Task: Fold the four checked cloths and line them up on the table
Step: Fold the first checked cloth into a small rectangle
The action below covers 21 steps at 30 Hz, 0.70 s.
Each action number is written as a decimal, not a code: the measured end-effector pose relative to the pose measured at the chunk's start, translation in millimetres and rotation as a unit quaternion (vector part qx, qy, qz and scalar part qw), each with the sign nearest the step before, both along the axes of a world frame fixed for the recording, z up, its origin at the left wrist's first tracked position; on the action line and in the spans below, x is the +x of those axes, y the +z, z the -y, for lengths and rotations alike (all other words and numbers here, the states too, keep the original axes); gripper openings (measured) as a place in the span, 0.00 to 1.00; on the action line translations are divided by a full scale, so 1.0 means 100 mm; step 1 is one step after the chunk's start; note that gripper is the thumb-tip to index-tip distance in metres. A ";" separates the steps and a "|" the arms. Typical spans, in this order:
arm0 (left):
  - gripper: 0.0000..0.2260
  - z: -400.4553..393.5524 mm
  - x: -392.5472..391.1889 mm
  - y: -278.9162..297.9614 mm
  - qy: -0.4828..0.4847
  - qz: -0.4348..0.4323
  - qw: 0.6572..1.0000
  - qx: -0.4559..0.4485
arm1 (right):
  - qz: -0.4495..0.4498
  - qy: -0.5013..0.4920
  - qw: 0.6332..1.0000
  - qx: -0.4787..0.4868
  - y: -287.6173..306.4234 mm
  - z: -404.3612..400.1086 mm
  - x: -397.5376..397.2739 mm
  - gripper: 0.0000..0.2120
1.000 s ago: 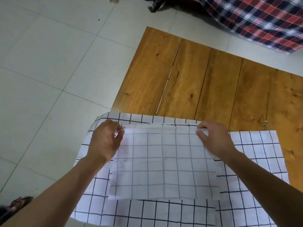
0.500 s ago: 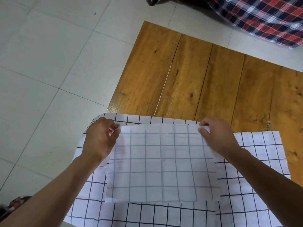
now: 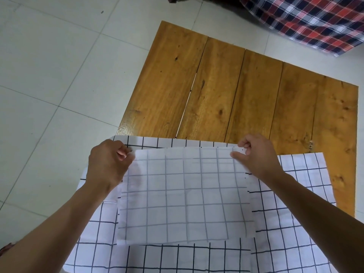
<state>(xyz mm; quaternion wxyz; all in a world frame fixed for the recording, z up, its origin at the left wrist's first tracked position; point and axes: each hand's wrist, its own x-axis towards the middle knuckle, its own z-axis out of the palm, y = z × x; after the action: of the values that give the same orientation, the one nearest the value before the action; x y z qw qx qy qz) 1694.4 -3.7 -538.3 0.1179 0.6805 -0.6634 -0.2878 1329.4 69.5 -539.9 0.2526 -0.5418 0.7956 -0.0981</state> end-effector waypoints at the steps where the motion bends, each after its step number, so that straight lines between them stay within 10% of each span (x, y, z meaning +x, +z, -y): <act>1: 0.07 0.00 0.01 0.00 -0.002 0.002 1.000 -0.005 | 0.001 0.001 1.000 -0.003 -0.01 0.00 0.00 0.12; 16: 0.09 -0.18 0.06 -0.21 -0.086 0.045 0.988 -0.116 | -0.094 0.196 0.976 -0.001 0.04 -0.29 0.49 0.10; 21: 0.02 -0.30 0.01 -0.14 -0.087 0.069 0.988 -0.105 | -0.109 0.183 0.974 0.071 0.17 -0.42 0.77 0.33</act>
<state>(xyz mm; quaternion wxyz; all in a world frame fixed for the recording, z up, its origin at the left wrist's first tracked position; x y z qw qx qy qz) 1695.1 26.7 -552.3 0.1175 0.6226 -0.7530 -0.1776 1406.1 111.7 -523.3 0.2158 -0.6665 0.7105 0.0659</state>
